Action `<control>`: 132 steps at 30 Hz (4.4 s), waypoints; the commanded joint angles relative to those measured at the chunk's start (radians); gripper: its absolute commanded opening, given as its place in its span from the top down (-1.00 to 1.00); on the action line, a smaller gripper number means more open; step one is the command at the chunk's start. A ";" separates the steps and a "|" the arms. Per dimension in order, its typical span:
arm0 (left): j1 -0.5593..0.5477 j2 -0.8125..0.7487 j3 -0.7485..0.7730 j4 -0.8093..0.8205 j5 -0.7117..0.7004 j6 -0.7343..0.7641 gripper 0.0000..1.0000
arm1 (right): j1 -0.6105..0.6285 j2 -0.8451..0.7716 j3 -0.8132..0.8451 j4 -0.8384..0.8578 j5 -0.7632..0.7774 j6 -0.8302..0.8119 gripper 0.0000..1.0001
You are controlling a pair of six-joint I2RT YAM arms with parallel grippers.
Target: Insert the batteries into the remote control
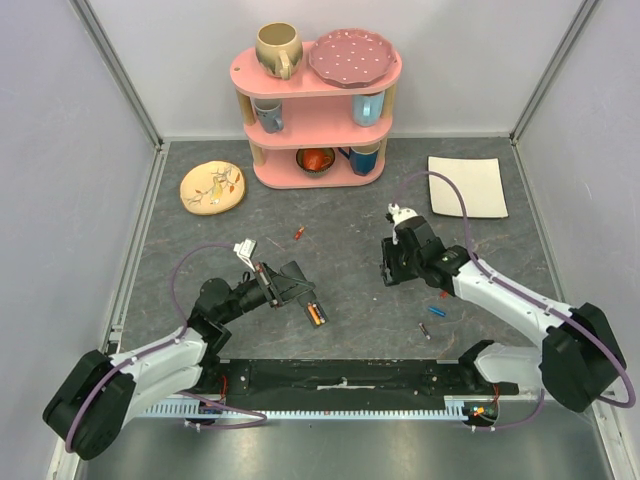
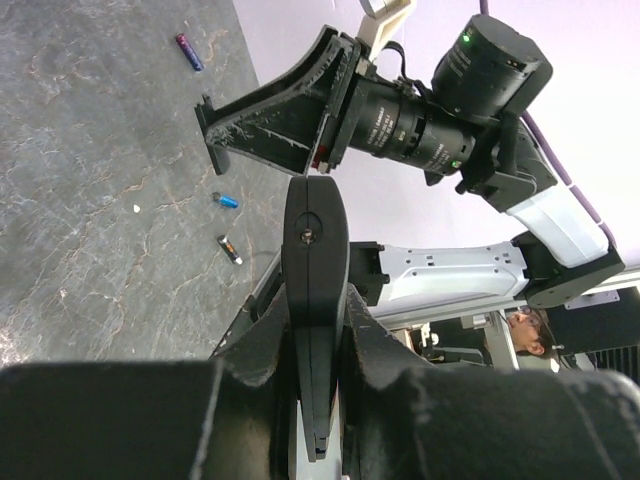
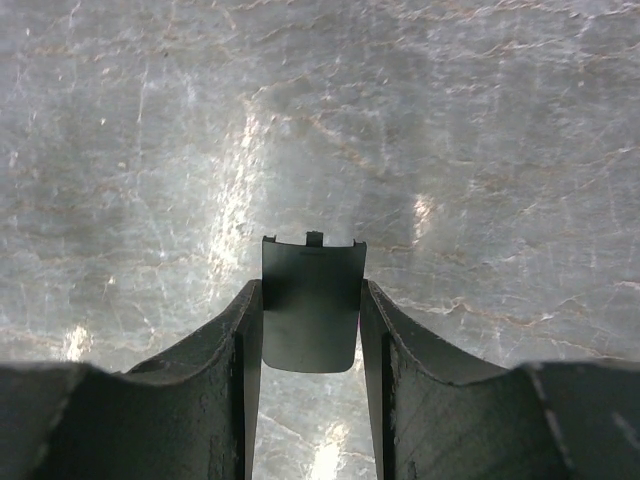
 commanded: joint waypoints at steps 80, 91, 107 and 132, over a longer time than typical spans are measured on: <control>0.000 0.254 0.099 0.317 -0.070 -0.012 0.96 | 0.270 -0.018 0.451 -0.480 0.048 -0.004 0.81; -0.015 0.481 0.137 0.521 -0.091 -0.109 0.96 | 0.334 0.126 0.689 -0.694 -0.038 -0.063 0.92; -0.090 0.498 0.134 0.501 -0.225 -0.101 0.96 | 0.422 0.316 0.831 -0.755 -0.096 -0.075 1.00; -0.139 0.404 0.081 0.454 -0.358 -0.080 0.96 | 0.460 0.370 0.802 -0.700 -0.039 -0.024 1.00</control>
